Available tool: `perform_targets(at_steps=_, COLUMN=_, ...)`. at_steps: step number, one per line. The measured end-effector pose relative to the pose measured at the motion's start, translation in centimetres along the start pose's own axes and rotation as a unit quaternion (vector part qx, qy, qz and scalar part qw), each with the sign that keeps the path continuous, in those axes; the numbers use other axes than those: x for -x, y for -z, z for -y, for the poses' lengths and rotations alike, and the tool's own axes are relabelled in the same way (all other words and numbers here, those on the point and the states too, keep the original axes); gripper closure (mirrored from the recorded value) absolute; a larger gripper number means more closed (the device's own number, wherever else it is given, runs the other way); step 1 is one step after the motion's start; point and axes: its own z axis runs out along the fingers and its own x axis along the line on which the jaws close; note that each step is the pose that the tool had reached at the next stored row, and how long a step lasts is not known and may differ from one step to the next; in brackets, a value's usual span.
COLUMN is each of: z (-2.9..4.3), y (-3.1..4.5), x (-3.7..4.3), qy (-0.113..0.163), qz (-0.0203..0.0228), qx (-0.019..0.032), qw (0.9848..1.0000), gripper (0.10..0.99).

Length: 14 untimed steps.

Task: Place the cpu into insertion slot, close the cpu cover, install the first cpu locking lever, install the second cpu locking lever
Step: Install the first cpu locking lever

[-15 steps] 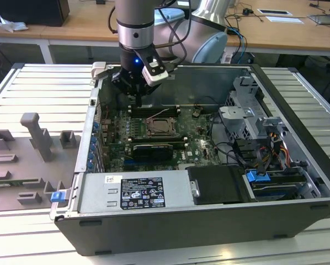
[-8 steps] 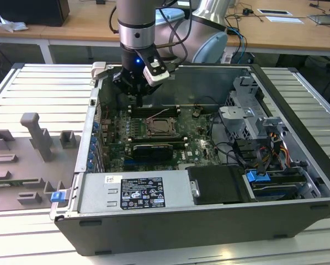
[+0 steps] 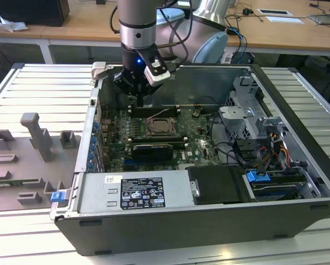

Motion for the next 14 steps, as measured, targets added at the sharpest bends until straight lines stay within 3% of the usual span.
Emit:
perform_targets(at_steps=11, z=0.0, y=-0.11, x=0.28, qy=0.0, qz=0.0002, qx=0.0, qw=1.0, gripper=0.98)
perform_targets(at_steps=14, z=0.01, y=-0.22, x=0.33, qy=0.0, qz=0.0026, qx=-0.0005, qw=1.0, gripper=0.98)
